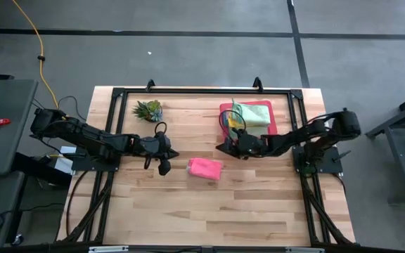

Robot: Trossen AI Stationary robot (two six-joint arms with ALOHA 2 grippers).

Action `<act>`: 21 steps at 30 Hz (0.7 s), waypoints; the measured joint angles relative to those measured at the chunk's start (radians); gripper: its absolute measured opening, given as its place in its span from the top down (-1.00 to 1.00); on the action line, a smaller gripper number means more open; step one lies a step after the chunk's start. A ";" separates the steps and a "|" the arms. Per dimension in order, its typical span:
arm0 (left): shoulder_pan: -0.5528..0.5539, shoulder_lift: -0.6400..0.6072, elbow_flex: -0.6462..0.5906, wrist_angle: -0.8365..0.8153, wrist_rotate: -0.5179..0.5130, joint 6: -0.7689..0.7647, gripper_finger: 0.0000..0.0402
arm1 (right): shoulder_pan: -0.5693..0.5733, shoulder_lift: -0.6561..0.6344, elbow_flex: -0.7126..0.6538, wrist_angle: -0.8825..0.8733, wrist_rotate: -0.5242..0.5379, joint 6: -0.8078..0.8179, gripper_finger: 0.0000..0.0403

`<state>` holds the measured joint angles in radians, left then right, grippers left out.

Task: Fold microfiber towels
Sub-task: Put the folded pink microfiber cloth into the pink bin

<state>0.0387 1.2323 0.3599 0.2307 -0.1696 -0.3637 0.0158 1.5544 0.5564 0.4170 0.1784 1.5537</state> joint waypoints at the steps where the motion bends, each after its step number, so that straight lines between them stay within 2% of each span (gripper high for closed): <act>1: 0.000 0.000 0.000 0.000 0.000 0.000 1.00 | 0.000 0.022 0.000 0.030 0.000 0.013 -0.63; 7: 0.000 0.000 0.000 -0.002 0.000 0.000 1.00 | 0.000 0.118 0.000 0.131 0.000 0.055 -0.63; 21: 0.000 0.000 0.000 -0.001 0.001 -0.003 1.00 | 0.011 0.184 0.002 0.142 0.051 0.148 -0.63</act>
<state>0.0387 1.2324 0.3599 0.2298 -0.1684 -0.3668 0.0273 1.7382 0.5579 0.5586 0.2295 1.7016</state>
